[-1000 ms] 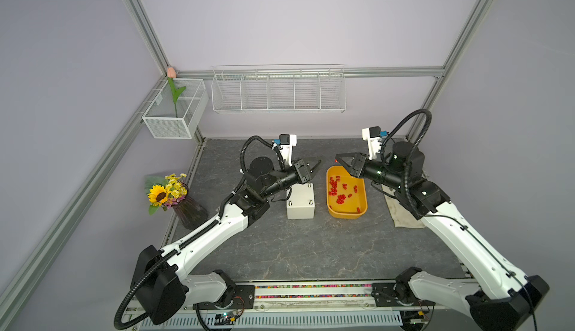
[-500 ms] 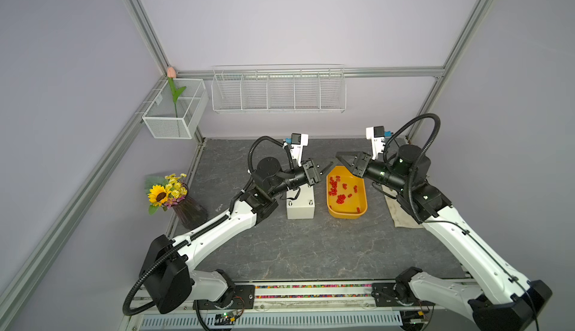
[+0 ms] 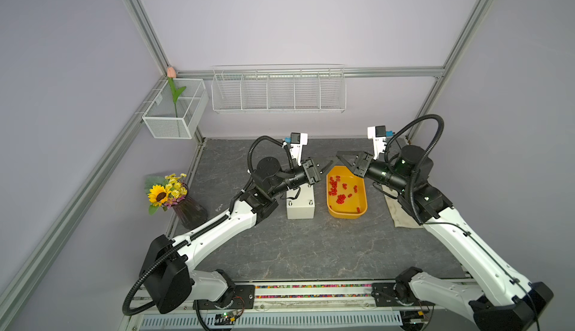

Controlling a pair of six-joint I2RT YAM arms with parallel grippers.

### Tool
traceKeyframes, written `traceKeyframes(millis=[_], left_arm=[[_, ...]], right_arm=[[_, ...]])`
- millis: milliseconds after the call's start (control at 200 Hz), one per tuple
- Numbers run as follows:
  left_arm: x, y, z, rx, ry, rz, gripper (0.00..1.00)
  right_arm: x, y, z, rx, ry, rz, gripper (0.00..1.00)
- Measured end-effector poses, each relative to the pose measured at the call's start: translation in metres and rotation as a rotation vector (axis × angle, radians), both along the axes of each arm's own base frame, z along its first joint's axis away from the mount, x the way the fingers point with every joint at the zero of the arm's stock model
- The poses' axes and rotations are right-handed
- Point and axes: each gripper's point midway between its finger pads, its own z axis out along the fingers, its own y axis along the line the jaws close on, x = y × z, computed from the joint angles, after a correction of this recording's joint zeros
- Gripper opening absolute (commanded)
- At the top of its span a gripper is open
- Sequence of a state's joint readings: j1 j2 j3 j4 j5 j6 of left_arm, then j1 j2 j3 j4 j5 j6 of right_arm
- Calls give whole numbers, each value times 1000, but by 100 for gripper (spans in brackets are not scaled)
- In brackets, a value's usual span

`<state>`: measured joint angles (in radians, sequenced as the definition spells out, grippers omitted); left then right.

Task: Cover the protruding screws with screw protection sleeves
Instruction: Attach the screw protection sleeve to the screw.

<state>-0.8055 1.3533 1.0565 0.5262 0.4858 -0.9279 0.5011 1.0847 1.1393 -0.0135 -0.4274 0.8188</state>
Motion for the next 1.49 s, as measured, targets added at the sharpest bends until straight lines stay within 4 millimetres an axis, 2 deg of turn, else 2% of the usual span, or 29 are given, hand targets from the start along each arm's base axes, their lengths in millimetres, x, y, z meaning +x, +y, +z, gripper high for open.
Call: traceKeyframes(millis=[220, 520, 715, 890, 1090, 1175, 1335, 1495], left_arm=[[2, 1, 0, -2, 1, 12, 36], [1, 1, 2, -8, -2, 6, 17], [0, 1, 4, -14, -8, 5, 0], [0, 1, 4, -14, -16, 6, 0], [0, 1, 4, -10, -25, 9, 0], [0, 2, 5, -7, -31, 11, 0], [-3, 7, 7, 10, -37, 27, 0], [-5, 13, 2, 55, -45, 42, 0]], right_arm=[[-3, 1, 5, 18, -9, 17, 13], [-6, 4, 7, 41, -3, 42, 13], [-6, 5, 8, 48, -4, 46, 14], [-5, 5, 8, 49, -5, 45, 15], [-5, 5, 6, 44, -1, 45, 33], [-5, 5, 3, 31, 2, 40, 45], [-2, -7, -5, -15, 8, -5, 59], [-1, -30, -6, -58, 11, -85, 63]])
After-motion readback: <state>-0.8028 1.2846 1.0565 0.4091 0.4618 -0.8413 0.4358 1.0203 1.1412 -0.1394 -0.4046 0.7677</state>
